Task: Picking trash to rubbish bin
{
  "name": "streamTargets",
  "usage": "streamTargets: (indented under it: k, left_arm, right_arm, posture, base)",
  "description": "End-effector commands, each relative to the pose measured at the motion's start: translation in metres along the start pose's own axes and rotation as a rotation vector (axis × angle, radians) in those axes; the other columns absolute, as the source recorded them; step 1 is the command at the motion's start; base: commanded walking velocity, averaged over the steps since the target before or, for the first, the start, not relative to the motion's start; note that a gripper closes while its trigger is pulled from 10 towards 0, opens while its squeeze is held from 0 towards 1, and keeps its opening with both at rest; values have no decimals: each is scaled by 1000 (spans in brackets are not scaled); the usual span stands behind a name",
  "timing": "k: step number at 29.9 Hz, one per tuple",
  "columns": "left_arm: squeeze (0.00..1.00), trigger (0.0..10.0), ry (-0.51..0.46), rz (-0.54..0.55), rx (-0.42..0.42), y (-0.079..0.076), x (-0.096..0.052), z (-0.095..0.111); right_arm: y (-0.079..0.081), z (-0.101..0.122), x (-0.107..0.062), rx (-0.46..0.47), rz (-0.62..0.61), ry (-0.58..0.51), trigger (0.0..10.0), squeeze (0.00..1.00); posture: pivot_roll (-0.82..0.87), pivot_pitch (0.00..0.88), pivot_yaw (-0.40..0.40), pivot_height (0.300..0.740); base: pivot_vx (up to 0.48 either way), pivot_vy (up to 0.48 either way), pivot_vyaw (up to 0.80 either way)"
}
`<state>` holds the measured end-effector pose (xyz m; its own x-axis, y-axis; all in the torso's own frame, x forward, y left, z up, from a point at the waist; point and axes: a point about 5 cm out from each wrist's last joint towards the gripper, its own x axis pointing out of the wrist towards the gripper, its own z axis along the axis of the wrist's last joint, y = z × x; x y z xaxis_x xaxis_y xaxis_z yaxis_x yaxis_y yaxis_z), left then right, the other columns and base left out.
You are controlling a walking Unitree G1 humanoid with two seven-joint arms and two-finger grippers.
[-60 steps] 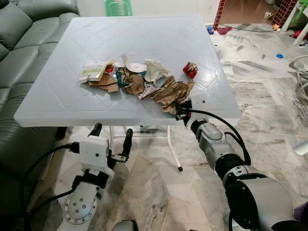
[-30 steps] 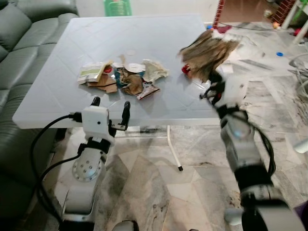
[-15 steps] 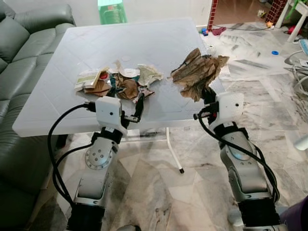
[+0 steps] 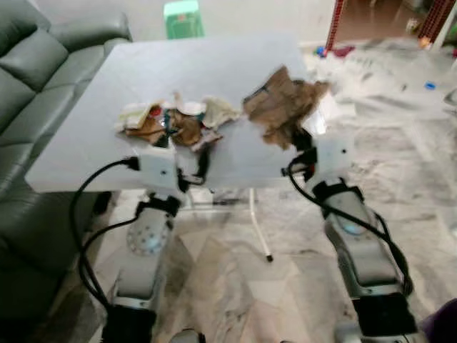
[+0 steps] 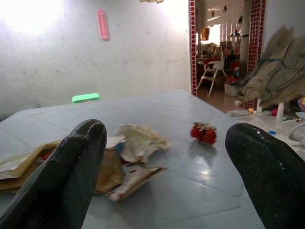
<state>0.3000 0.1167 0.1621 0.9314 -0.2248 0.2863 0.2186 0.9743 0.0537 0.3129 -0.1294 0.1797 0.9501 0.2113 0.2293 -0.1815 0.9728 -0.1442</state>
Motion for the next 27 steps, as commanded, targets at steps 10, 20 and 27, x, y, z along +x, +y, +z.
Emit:
streamTargets:
  k: [10, 20, 27]
  left_arm:
    - [0, 10000, -2, 41, -51, 8, -3, -1]
    - [0, 10000, -3, 57, -48, 12, -3, -1]
    - [0, 10000, 5, 61, -57, 12, -5, -3]
  right_arm:
    - [8, 7, 1, 11, 49, -12, 10000, 0]
    - [11, 9, 0, 10, 72, -12, 10000, 0]
    - [13, 11, 0, 12, 85, -14, 10000, 0]
  posture:
    - [-51, 67, 46, 740]
    - [-55, 71, 42, 740]
    - [-54, 75, 37, 740]
  base:
    - [0, 0, 0]
    - [266, 0, 0]
    - [435, 0, 0]
